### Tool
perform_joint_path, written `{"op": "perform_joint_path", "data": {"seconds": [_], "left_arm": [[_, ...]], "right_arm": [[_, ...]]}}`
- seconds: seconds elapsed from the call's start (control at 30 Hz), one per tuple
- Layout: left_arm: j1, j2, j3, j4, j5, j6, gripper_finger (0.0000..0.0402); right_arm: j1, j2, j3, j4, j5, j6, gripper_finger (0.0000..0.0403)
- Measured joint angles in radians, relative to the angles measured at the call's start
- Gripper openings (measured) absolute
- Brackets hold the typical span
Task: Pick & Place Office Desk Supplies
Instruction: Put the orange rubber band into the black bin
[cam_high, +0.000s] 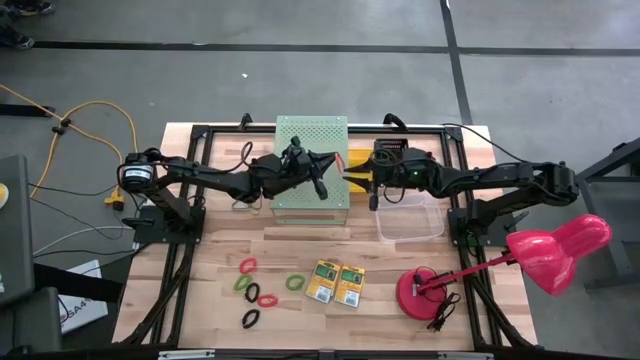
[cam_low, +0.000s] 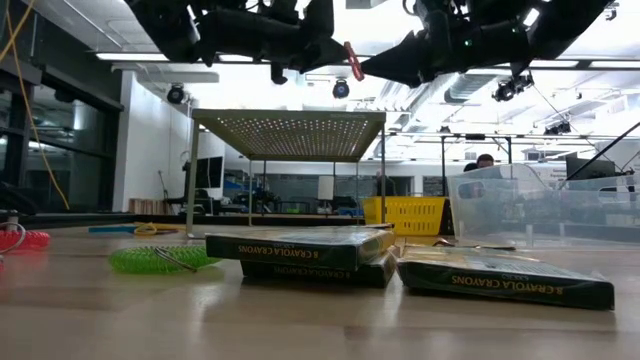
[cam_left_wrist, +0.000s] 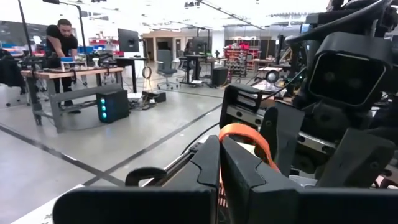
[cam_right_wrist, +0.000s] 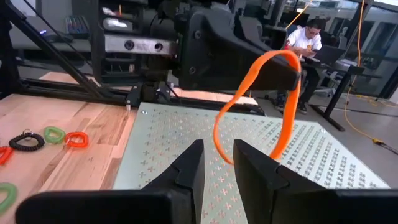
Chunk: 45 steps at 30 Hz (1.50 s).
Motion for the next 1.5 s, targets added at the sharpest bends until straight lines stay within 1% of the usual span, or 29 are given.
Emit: {"op": "perform_joint_path", "data": {"seconds": [0.17,0.47,0.6,0.73,1.0,1.2,1.5], "left_arm": [[-0.011,0.0,0.0,0.008,0.021,-0.003,0.0001],[-0.012,0.0,0.0,0.018,0.022,-0.007,0.0001],[-0.012,0.0,0.0,0.028,0.04,-0.008,0.0001],[-0.012,0.0,0.0,0.051,0.043,-0.01,0.0001],[-0.012,0.0,0.0,0.06,0.044,-0.01,0.0001],[-0.012,0.0,0.0,0.06,0.044,-0.002,0.0001],[-0.021,0.0,0.0,0.06,0.044,0.001,0.0001]], "right_arm": [[0.001,0.0,0.0,0.022,-0.016,0.001,0.0074],[0.022,0.0,0.0,0.044,-0.012,-0.002,0.0074],[0.021,0.0,0.0,0.043,-0.012,-0.001,0.0074],[0.024,0.021,0.0,0.054,-0.014,-0.001,0.0074],[0.026,0.097,0.0,0.148,-0.012,-0.006,0.0074],[0.026,0.099,0.0,0.152,0.021,-0.006,0.0074],[0.026,0.099,0.0,0.176,0.023,-0.007,0.0074]]}}
